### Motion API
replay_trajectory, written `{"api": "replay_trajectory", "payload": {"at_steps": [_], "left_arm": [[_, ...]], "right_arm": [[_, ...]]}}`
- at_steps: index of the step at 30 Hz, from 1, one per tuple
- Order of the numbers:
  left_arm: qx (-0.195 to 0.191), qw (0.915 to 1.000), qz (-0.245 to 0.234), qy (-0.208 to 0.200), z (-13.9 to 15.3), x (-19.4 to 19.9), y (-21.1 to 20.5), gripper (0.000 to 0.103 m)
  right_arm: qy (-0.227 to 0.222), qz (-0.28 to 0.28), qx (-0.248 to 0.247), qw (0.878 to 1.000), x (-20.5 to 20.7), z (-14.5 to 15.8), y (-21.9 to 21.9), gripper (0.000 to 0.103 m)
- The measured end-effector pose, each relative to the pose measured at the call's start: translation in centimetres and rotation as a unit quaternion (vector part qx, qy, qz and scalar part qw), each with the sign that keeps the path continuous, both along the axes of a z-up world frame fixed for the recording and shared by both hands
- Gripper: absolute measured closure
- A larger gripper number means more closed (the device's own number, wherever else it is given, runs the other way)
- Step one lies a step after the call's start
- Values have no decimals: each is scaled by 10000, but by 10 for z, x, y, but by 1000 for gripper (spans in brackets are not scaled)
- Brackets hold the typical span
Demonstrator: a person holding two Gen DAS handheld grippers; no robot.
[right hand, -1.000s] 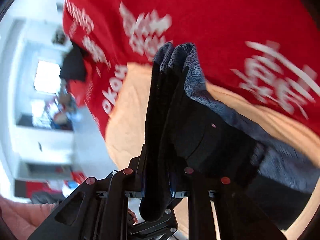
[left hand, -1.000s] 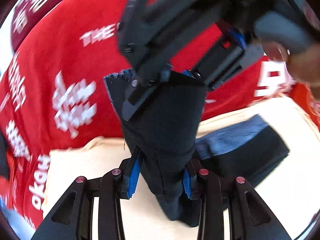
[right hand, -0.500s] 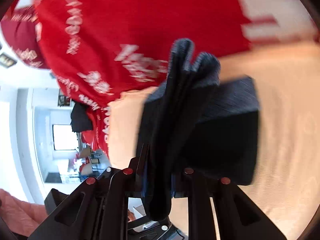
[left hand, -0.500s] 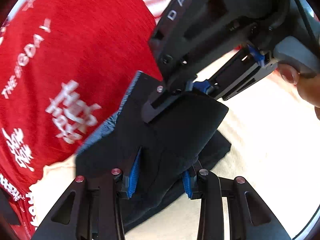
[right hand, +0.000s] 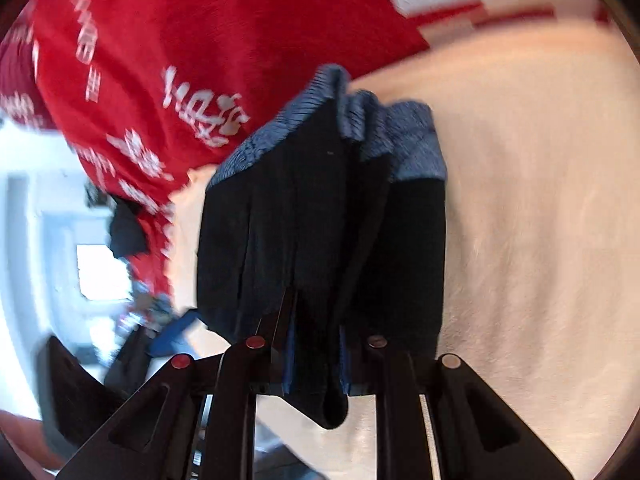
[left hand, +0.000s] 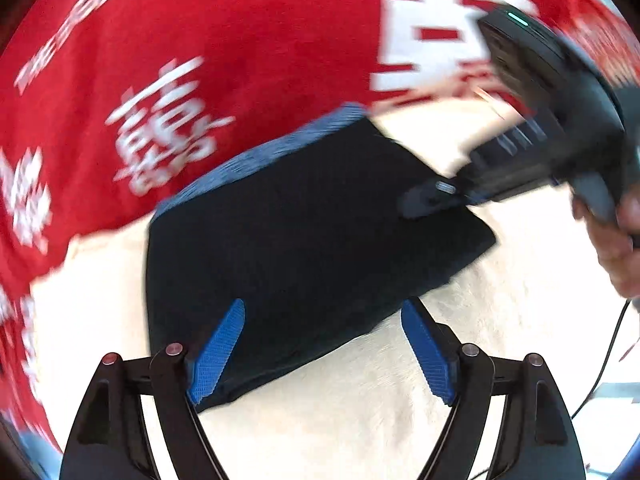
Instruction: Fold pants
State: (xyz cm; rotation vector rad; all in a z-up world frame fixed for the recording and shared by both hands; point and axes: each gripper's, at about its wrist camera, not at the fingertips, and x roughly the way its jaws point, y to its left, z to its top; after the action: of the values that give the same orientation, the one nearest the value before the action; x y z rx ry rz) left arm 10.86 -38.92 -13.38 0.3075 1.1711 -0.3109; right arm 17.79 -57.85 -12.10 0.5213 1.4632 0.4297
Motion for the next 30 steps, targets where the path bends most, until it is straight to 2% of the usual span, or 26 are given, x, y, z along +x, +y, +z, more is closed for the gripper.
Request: {"api": "replay_trajectory", "payload": {"at_steps": [1,2,3,5,8,12,18,20,29,30], "left_arm": [[-3,9997,216,109,0,5,10,21],[14,9985,490,248,-1,12,23,13],[33,9967,728,350,-3,18,36,0],[138,9928,1120,395,-4,27,61,1],[202,9892,1380,460,-13,40,88,1],[307,9861,1500,642,-31,56,111,1],[401,9809,1603,1024,-45,61,130,1],[389,9825,1559,942,-44,62,133,1],[75,9833,1412,1147,-49,70,144,1],[36,9830,1423,1163,-49,71,145,1]], "right_arm": [[12,77,-246,9997,0,2,1,80],[21,146,-575,9982,1,4,4,77],[-9,177,-716,9973,0,5,3,77],[-66,177,-1017,9946,-3,10,3,75],[-23,77,-1437,9896,-13,11,0,69],[60,-162,-1870,9822,-27,14,-5,50],[46,-476,-2436,9687,-47,34,-3,46],[7,-544,-2493,9669,-53,41,2,40],[-1,-649,-2462,9671,-63,53,36,32],[5,-623,-2455,9674,-63,52,39,29]]}}
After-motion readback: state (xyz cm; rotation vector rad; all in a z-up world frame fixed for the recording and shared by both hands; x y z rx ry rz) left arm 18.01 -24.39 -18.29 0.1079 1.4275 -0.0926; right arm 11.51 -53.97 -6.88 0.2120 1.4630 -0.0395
